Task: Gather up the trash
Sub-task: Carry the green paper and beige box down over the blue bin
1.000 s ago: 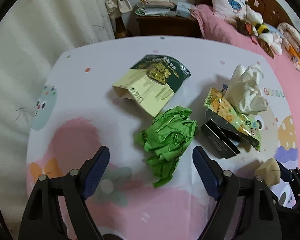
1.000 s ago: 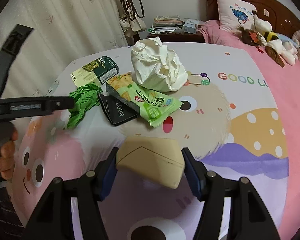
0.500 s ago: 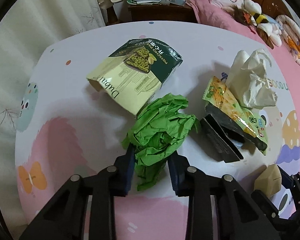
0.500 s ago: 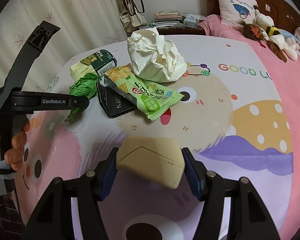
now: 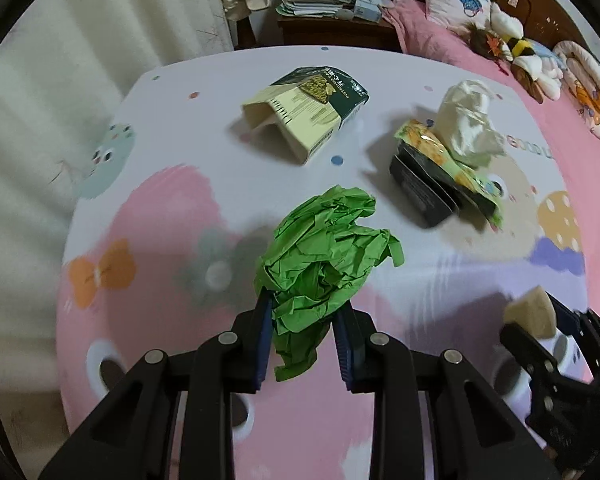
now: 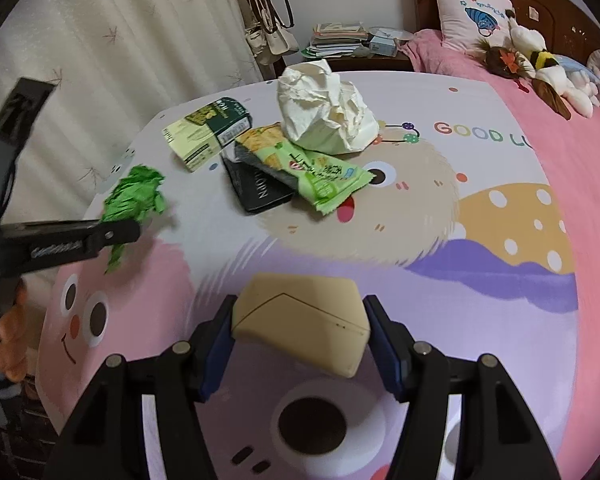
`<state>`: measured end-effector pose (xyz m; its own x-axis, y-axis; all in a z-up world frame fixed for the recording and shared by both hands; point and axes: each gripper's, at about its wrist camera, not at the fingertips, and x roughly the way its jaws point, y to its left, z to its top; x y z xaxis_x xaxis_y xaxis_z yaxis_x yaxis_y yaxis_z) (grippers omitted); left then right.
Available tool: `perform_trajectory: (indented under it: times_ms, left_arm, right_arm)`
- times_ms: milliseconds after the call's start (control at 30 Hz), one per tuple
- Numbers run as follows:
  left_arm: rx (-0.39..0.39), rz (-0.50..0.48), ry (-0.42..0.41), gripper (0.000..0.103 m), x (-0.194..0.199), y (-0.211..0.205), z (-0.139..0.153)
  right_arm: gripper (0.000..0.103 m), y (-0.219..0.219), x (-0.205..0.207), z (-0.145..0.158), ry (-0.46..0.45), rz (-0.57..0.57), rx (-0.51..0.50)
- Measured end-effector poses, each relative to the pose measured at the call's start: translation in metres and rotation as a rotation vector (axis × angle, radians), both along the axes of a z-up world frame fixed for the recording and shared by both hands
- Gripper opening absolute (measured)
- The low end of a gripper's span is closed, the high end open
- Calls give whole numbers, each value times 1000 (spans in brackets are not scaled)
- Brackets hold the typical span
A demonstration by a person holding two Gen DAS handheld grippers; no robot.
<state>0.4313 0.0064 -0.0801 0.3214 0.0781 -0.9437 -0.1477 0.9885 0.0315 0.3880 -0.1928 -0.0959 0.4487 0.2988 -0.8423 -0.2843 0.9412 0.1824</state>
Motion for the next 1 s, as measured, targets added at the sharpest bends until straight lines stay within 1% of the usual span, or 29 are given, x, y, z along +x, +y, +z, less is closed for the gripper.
perform_trajectory:
  times_ms: [233,467,733,1000]
  left_arm:
    - [-11,17,-44,26,-64,15,38]
    - [-18,-12,-90,26,-125,31,68]
    - [-33,-98,-141,26,-212,51,91]
    - [-56,-184,-181,26,-304,75,97]
  right_arm:
    - [62,17,-35,24,-15,20,10]
    - [62,39,-85,51,-56,22,9]
    - [62,63,-165,69,-80,-43,18]
    - [62,93,-256,78,-87,-105,17]
